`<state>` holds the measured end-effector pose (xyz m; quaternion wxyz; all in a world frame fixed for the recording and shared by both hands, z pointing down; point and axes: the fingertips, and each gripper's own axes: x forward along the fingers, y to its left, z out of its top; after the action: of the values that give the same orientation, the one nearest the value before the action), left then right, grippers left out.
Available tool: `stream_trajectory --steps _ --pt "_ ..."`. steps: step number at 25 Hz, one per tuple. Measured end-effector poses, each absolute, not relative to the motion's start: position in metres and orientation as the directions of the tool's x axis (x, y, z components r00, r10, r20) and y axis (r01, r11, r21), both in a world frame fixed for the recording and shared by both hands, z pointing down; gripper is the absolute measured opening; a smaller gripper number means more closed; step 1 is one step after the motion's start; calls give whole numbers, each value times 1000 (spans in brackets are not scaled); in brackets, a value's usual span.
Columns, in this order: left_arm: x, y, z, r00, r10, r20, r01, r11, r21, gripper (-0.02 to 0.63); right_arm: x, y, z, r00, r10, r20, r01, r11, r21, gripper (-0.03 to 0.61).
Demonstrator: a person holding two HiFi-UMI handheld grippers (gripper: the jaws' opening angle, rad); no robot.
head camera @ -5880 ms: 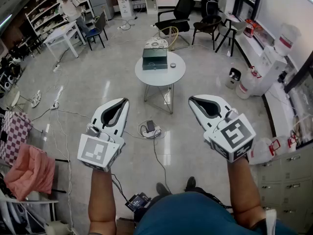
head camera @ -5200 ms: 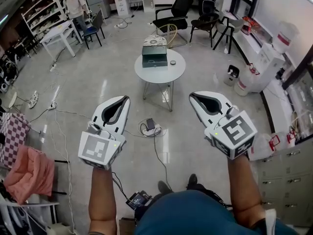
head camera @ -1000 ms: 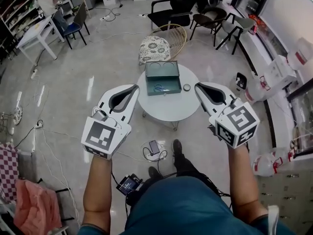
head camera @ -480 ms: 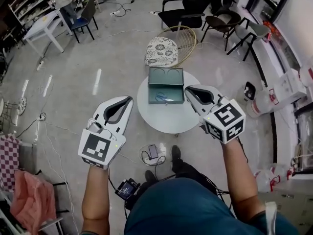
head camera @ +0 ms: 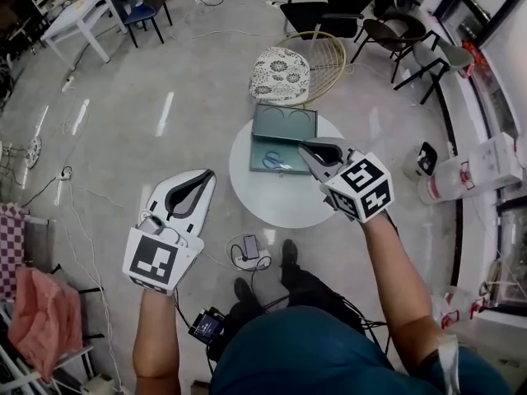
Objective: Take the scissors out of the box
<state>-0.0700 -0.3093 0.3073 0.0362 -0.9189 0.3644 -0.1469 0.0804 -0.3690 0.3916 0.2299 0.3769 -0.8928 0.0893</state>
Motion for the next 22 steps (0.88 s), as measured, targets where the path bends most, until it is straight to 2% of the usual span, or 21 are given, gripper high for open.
stream_trajectory --steps 22 --pt "-94 -380 426 612 -700 367 -742 -669 -40 18 58 -481 614 -600 -373 708 -602 793 -92 41"
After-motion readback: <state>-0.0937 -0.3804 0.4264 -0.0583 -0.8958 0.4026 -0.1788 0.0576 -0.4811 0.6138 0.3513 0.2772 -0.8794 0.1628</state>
